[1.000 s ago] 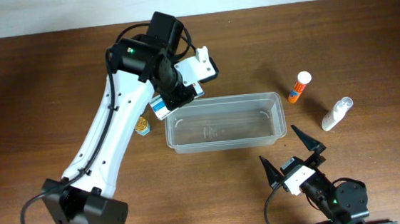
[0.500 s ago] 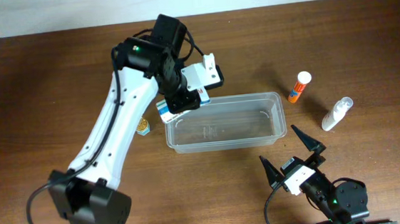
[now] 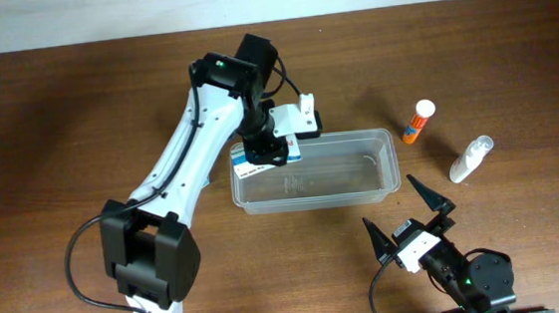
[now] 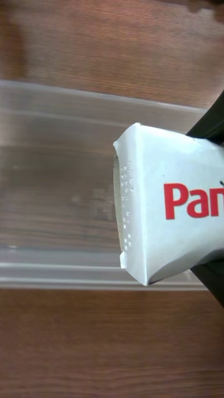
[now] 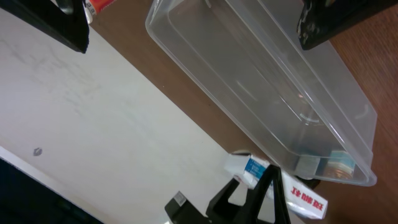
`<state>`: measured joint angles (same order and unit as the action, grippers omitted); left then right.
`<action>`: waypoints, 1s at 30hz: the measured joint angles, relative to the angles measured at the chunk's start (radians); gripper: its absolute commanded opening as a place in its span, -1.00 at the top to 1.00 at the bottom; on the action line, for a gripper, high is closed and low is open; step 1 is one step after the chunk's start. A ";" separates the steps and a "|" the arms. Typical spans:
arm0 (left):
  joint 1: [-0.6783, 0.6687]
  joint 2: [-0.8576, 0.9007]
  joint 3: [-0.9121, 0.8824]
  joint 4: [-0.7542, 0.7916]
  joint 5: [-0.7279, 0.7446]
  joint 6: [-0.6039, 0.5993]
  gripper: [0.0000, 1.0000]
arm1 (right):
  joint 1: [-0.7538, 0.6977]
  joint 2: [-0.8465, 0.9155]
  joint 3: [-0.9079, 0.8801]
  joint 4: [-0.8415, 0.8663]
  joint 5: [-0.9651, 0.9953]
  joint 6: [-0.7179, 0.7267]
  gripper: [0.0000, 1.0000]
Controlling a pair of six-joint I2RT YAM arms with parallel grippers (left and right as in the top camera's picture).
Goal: Pack container
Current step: 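Lift the Panadol box and carry it over the clear container, then lower the Panadol box into the left end of the container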
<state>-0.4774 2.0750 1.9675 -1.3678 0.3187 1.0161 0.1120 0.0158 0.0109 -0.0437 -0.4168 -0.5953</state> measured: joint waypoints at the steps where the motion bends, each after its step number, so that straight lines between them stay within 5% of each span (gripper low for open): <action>1: -0.003 0.005 0.000 0.002 0.003 0.008 0.14 | 0.000 0.000 0.000 0.000 0.000 0.000 -0.97; 30: -0.025 0.120 0.000 0.036 0.015 0.065 0.14 | 0.000 0.000 0.000 0.000 0.000 0.000 -0.97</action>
<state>-0.5022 2.1948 1.9675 -1.3319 0.3336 1.0813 0.1120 0.0158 0.0109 -0.0441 -0.4168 -0.5953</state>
